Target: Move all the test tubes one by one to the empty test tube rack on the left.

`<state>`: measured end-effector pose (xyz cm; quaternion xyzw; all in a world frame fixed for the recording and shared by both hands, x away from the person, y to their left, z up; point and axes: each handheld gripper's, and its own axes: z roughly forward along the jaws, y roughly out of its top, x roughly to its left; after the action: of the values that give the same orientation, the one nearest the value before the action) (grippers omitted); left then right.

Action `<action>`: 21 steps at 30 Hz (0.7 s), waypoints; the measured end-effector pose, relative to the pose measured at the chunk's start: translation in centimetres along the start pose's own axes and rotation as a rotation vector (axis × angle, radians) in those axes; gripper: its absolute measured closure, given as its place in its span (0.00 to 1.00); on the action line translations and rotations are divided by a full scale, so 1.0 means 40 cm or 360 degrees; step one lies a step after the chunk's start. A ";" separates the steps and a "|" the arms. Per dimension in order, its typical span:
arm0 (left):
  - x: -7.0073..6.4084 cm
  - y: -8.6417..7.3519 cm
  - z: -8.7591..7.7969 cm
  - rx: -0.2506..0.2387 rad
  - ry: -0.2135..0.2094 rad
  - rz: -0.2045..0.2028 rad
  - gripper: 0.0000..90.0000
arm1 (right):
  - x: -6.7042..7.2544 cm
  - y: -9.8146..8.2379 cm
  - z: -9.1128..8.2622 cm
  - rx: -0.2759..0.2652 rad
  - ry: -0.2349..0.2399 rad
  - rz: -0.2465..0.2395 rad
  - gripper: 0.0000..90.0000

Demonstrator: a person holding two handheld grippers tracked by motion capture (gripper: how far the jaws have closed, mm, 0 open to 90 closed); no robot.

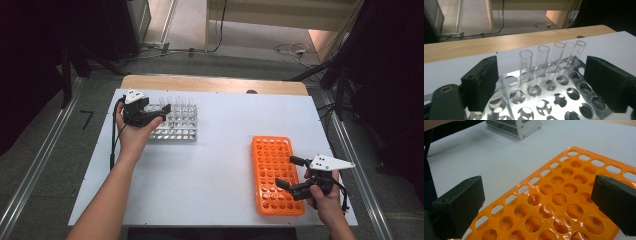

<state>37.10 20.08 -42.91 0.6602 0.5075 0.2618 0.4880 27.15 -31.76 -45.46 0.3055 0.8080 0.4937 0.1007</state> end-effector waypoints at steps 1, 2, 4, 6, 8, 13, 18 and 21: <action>-0.003 -0.003 -0.006 0.0000 -0.0025 0.0006 0.10 | 0.000 0.000 0.000 0.0000 -0.0001 0.0000 0.00; -0.005 -0.006 -0.012 -0.0002 -0.0044 0.0015 0.08 | 0.000 0.000 0.000 0.0000 0.0000 -0.0001 0.00; -0.010 -0.012 -0.022 -0.0004 -0.0066 0.0015 0.06 | -0.001 0.000 0.001 -0.0002 -0.0001 0.0003 0.00; -0.014 -0.017 -0.034 -0.0009 -0.0080 0.0025 0.02 | -0.001 0.000 0.001 0.0000 -0.0001 0.0010 0.00; -0.020 -0.022 -0.046 -0.0021 -0.0103 0.0025 0.01 | -0.001 -0.001 0.001 -0.0001 -0.0003 0.0010 0.00; -0.040 -0.038 -0.079 -0.0035 -0.0155 0.0074 0.00 | -0.003 -0.001 0.001 -0.0004 -0.0007 0.0009 0.00; -0.062 -0.064 -0.113 -0.0052 -0.0203 0.0089 0.00 | -0.004 -0.001 0.002 -0.0006 -0.0002 0.0012 0.00; -0.076 -0.080 -0.134 -0.0054 -0.0223 0.0106 0.00 | -0.005 -0.001 0.002 -0.0015 0.0006 0.0011 0.00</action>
<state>30.19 19.33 -43.30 0.6849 0.4454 0.2396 0.5244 27.32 -31.83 -45.53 0.3069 0.8048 0.4983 0.0989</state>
